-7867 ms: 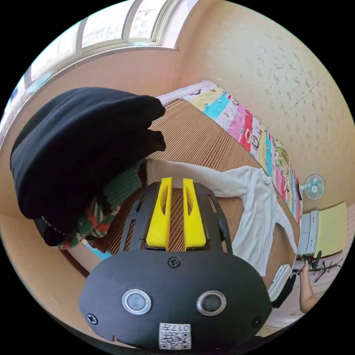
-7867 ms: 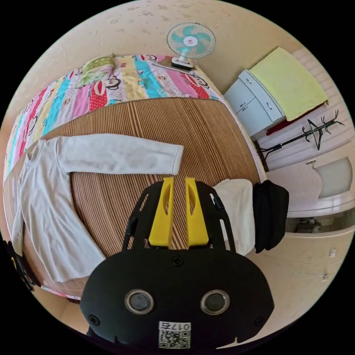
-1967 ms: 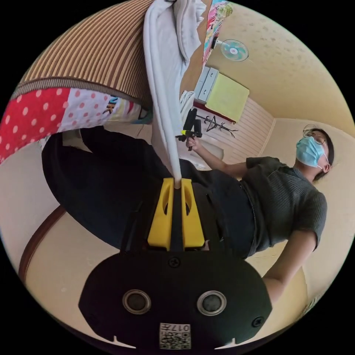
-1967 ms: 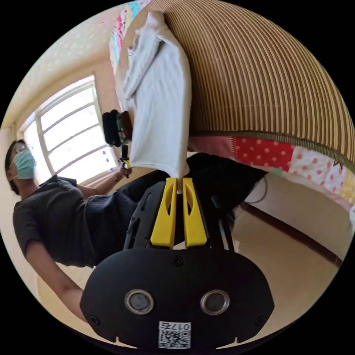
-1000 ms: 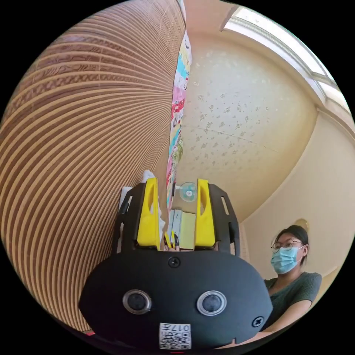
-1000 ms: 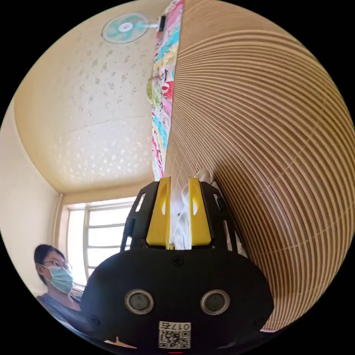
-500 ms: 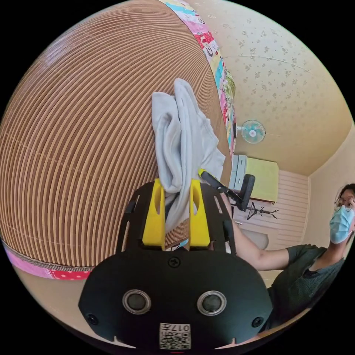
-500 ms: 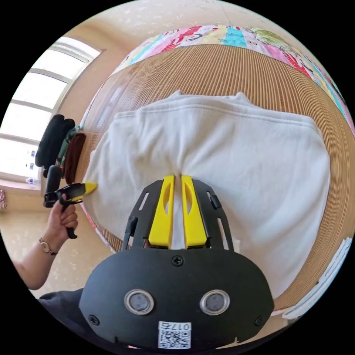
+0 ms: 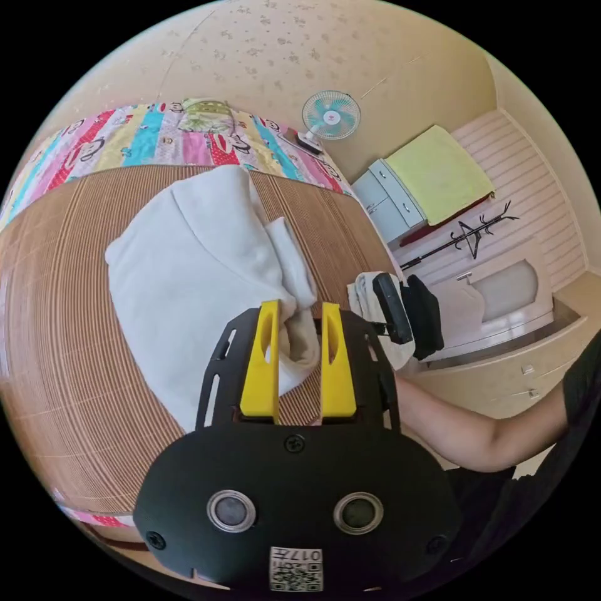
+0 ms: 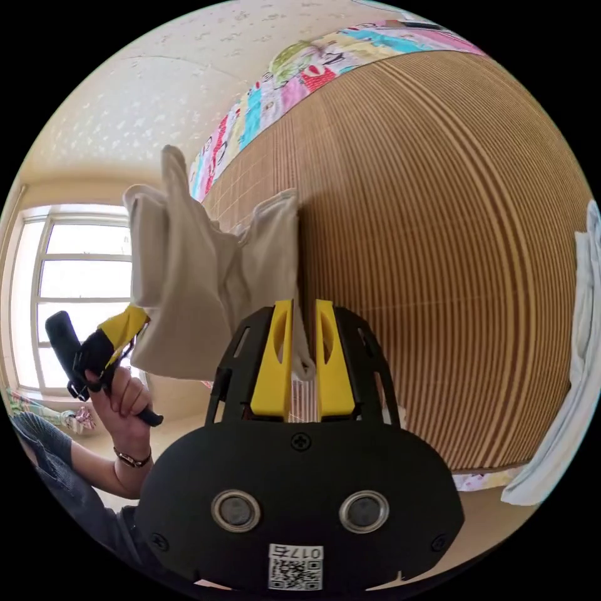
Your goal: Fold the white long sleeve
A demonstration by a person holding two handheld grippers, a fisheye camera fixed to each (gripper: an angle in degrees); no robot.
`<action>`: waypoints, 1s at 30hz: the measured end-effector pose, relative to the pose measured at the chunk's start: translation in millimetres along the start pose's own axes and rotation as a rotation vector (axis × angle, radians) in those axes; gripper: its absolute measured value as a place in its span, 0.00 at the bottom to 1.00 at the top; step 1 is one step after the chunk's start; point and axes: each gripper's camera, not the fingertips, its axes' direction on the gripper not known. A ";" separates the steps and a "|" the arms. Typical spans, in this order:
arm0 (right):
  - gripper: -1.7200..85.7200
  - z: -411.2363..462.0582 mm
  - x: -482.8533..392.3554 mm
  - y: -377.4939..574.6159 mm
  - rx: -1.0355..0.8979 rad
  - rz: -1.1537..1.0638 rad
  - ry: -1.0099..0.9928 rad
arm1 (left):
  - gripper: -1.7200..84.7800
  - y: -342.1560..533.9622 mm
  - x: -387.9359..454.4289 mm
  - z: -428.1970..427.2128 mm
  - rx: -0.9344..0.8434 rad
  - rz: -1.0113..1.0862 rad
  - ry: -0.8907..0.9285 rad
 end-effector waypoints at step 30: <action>0.15 227.0 -142.5 37.7 -0.501 -0.095 -0.514 | 0.19 158.3 -312.1 -236.2 -0.131 -0.572 0.051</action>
